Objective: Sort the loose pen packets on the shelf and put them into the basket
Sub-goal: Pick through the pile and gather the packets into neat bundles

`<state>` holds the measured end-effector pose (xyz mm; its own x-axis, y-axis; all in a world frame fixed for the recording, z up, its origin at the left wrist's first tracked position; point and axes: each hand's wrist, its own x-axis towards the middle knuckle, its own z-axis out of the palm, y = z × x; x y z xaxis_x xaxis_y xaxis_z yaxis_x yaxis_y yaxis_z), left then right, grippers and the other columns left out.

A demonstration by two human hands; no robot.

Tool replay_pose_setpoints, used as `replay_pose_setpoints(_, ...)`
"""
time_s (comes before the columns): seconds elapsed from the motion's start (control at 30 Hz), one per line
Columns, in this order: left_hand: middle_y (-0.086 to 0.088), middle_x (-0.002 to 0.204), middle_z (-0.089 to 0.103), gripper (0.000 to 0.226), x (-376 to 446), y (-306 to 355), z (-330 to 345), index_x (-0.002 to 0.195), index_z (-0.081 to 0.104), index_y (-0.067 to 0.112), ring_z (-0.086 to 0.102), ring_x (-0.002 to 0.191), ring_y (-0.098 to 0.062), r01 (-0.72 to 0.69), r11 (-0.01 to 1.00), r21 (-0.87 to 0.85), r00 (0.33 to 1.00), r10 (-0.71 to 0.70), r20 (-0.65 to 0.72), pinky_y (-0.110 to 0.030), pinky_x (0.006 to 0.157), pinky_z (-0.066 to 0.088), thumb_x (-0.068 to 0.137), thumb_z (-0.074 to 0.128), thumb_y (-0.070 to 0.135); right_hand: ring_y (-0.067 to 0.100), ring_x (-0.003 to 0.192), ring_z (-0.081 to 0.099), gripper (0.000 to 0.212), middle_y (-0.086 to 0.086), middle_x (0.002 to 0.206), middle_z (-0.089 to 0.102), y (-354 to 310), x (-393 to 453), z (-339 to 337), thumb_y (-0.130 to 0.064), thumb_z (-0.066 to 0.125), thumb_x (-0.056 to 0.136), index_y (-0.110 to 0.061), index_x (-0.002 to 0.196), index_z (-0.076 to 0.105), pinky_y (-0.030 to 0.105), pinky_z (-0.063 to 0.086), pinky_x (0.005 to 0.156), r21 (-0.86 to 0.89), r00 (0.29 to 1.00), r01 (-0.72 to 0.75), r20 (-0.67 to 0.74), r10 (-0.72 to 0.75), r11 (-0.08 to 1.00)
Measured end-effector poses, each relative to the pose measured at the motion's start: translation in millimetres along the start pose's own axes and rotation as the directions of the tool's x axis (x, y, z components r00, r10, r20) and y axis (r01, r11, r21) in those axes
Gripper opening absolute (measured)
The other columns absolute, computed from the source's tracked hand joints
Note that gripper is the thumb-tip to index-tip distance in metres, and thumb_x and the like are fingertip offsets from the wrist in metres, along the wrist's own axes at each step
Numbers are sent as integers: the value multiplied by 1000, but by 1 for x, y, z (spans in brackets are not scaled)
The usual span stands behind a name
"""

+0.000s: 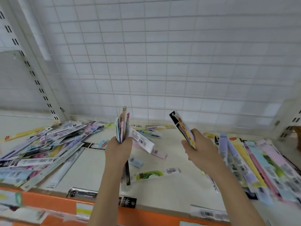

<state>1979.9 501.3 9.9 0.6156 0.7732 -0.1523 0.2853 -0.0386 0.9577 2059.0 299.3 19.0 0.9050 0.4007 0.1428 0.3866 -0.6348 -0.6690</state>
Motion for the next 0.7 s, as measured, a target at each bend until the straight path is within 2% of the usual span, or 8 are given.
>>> replay_pose_setpoints(0.2,-5,71,66,14,-12,6,7,84,53,6,41,51,-16,147,982,-122,989,-142,44,-27,52,33,86,52,20,35,69,64,15,17,81,64,18,-5,-2,-28,49,96,-13,97,47,47,50,64,-39,999,32,44,-30,999)
replay_pose_setpoints(0.3,-4,61,56,20,-19,12,7,78,51,9,43,40,-12,167,960,-223,983,-143,118,-23,42,32,92,43,21,33,69,64,13,15,81,65,20,-2,-1,-28,49,96,-15,98,48,46,51,65,-58,997,48,68,-44,997)
replay_pose_setpoints(0.37,-2,54,56,32,-17,12,4,76,51,15,52,43,-11,207,922,-327,969,-146,200,-16,35,32,94,39,39,30,69,65,13,12,81,66,21,0,0,-29,49,96,-17,99,48,45,52,66,-70,996,48,79,-43,996)
replay_pose_setpoints(0.43,-12,78,68,62,-12,9,1,90,56,19,59,54,-17,221,944,-246,960,-167,223,-20,43,37,73,46,77,27,68,65,12,9,80,66,22,1,2,-30,49,96,-18,98,47,43,52,64,-86,996,53,80,-46,995)
replay_pose_setpoints(0.47,-15,91,71,74,-12,10,-1,92,58,18,55,49,-16,210,965,-158,961,-175,212,-24,50,38,61,51,85,26,68,65,12,8,80,65,21,2,4,-31,48,96,-19,97,46,41,51,63,-99,995,57,85,-48,993)
replay_pose_setpoints(0.53,-15,93,73,63,-12,10,-2,79,60,12,45,42,-15,160,985,-66,976,-148,159,-27,60,38,61,66,72,25,67,62,15,6,77,61,17,3,6,-33,49,95,-19,96,45,36,46,57,-136,994,61,99,-48,989)
replay_pose_setpoints(0.6,-12,86,74,37,-13,11,-3,67,61,11,42,46,-14,128,990,-56,984,-120,135,-26,59,39,73,74,45,23,64,56,20,2,71,55,13,2,8,-36,52,93,-17,97,46,32,38,53,-145,994,55,106,-40,988)
replay_pose_setpoints(0.7,-5,75,70,7,-8,12,-5,80,63,12,52,58,-13,84,992,-96,990,-72,121,-23,56,42,83,66,18,19,60,50,29,-3,66,49,6,1,13,-44,59,87,-19,91,46,31,32,51,-166,991,60,130,-38,984)
